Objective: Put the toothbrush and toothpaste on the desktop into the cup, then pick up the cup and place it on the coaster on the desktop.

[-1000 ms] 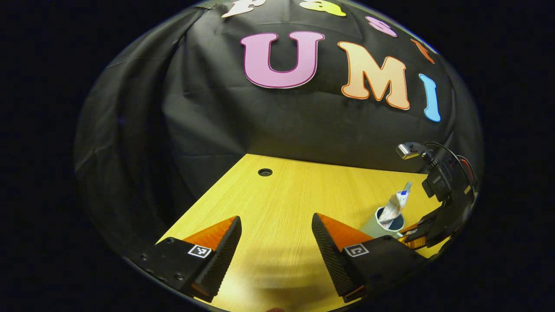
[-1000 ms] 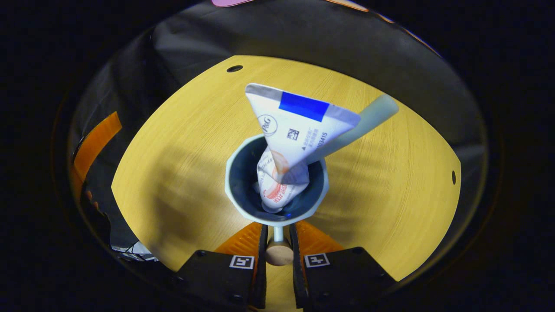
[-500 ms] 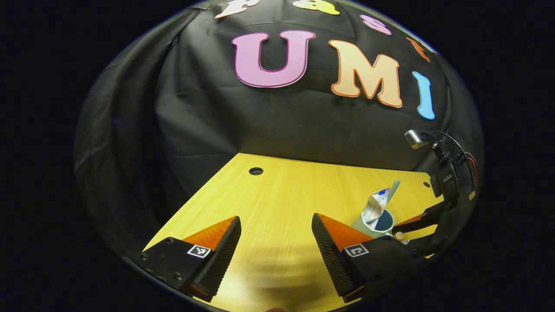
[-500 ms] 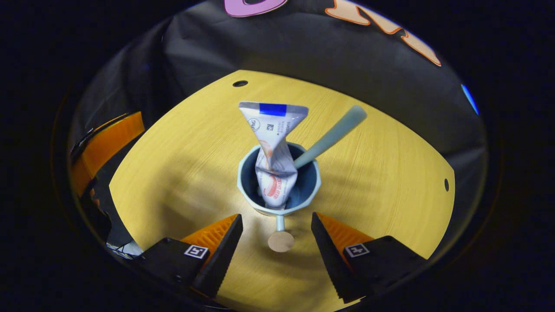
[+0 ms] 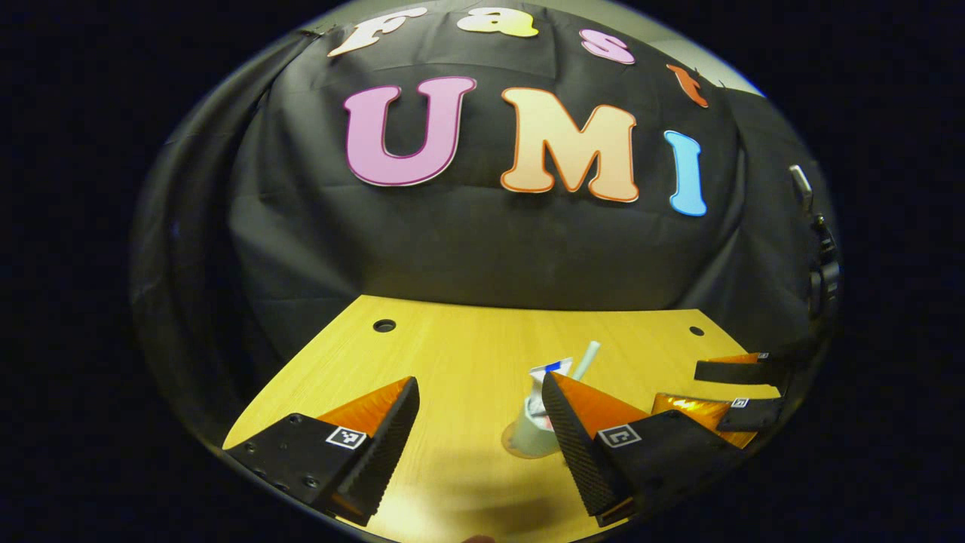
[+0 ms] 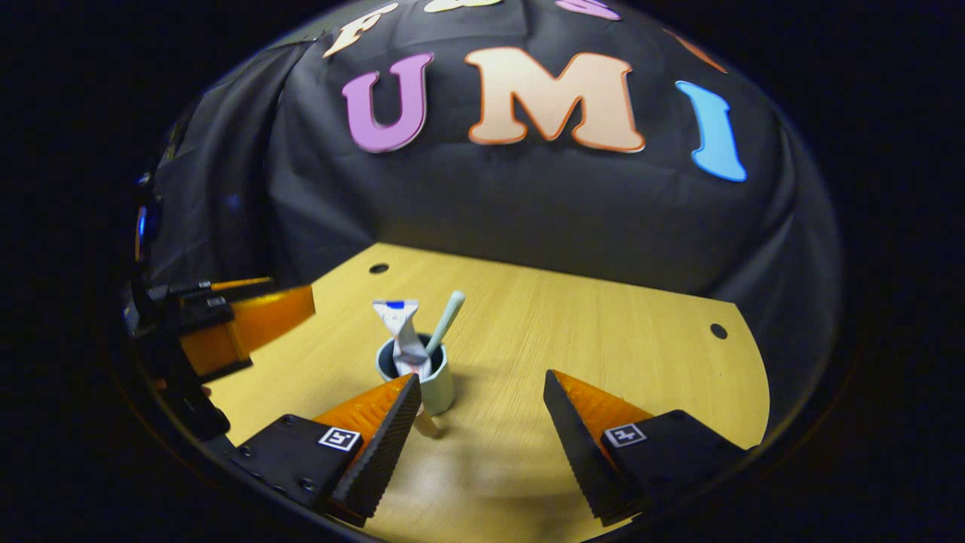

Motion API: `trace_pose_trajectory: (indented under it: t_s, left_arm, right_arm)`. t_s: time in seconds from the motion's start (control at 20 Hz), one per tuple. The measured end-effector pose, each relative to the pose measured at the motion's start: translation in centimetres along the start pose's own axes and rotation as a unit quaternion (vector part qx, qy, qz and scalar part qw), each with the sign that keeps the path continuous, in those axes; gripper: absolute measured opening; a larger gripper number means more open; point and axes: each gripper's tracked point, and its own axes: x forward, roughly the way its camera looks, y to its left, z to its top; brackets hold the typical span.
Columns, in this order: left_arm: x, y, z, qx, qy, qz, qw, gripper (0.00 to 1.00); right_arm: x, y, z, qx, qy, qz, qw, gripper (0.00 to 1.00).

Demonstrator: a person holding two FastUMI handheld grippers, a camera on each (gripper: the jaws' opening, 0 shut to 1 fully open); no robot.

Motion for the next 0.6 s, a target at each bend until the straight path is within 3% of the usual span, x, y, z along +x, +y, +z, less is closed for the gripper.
trace_pose_trajectory:
  t_s: [0.25,0.6]
  left_arm:
    - [-0.9,-3.7,2.3,0.003,-0.036,-0.008,0.999,0.94]
    - [-1.9,-6.1,3.9,0.003,-0.057,-0.013,0.998,0.94]
  right_arm:
    - [-5.1,-6.4,5.1,0.047,-0.118,-0.057,0.99,1.0]
    - [-8.1,-11.0,6.7,0.087,-0.156,-0.08,0.981,0.99]
